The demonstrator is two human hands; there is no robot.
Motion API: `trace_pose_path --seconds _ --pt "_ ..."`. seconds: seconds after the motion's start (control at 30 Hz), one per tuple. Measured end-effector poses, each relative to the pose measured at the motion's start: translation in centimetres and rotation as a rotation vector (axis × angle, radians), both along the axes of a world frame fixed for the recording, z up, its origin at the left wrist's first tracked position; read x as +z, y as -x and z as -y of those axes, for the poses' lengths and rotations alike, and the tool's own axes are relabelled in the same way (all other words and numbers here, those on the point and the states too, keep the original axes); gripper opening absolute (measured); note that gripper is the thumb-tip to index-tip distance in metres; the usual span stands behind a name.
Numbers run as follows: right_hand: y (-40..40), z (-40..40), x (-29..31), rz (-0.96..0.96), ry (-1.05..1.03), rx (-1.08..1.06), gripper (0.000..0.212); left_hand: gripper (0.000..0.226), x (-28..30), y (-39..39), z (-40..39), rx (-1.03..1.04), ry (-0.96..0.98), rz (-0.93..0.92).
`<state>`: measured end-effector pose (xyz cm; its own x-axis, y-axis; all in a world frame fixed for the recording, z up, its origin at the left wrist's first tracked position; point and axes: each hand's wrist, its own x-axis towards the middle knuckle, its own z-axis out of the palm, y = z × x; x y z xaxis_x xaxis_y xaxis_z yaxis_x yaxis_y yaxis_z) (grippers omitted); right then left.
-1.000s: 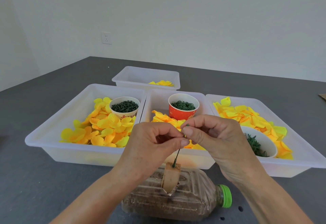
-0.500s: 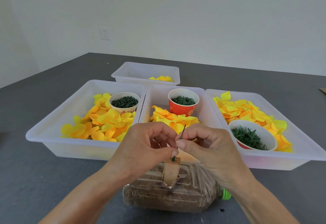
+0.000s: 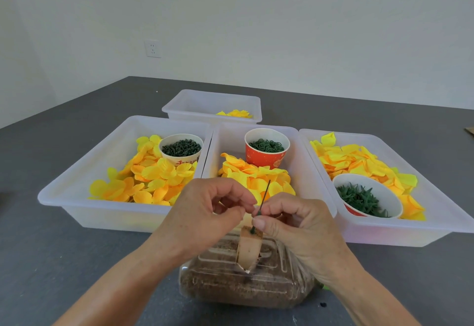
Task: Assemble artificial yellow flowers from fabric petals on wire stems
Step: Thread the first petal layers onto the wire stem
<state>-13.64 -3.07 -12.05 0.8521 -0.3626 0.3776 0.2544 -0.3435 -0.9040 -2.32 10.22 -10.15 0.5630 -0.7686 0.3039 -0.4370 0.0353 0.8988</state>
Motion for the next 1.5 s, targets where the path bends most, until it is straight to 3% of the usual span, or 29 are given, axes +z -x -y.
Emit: trace_pose_path --seconds 0.07,0.2,0.33,0.67,1.0,1.27,1.4,1.5 --pt "0.0 0.0 -0.2 0.004 -0.008 -0.012 0.006 0.014 0.1 0.2 0.0 -0.017 0.016 -0.021" --pt "-0.1 0.1 -0.5 0.019 -0.025 0.006 0.009 0.018 0.2 0.4 -0.1 -0.068 0.036 -0.022" --pt "0.0 0.2 -0.4 0.003 -0.065 0.049 0.006 0.009 0.2 0.2 0.3 -0.044 0.072 -0.016" --pt "0.0 0.1 -0.3 -0.026 -0.145 0.043 0.008 0.018 0.0 0.0 0.7 -0.020 0.029 0.002" --pt "0.3 0.1 0.0 -0.083 -0.187 0.037 0.013 0.018 -0.5 0.1 0.7 0.032 0.041 0.042" --pt "0.3 0.6 1.1 -0.170 -0.243 0.110 0.018 0.011 0.4 -0.5 0.1 -0.038 0.005 0.006" --pt "0.2 1.5 1.9 -0.173 -0.205 0.068 0.018 0.017 1.5 -3.2 -0.6 0.114 -0.003 0.028" --pt "-0.7 1.9 2.3 -0.146 -0.201 -0.015 0.012 0.016 1.9 -6.8 -0.6 0.360 -0.093 0.148"
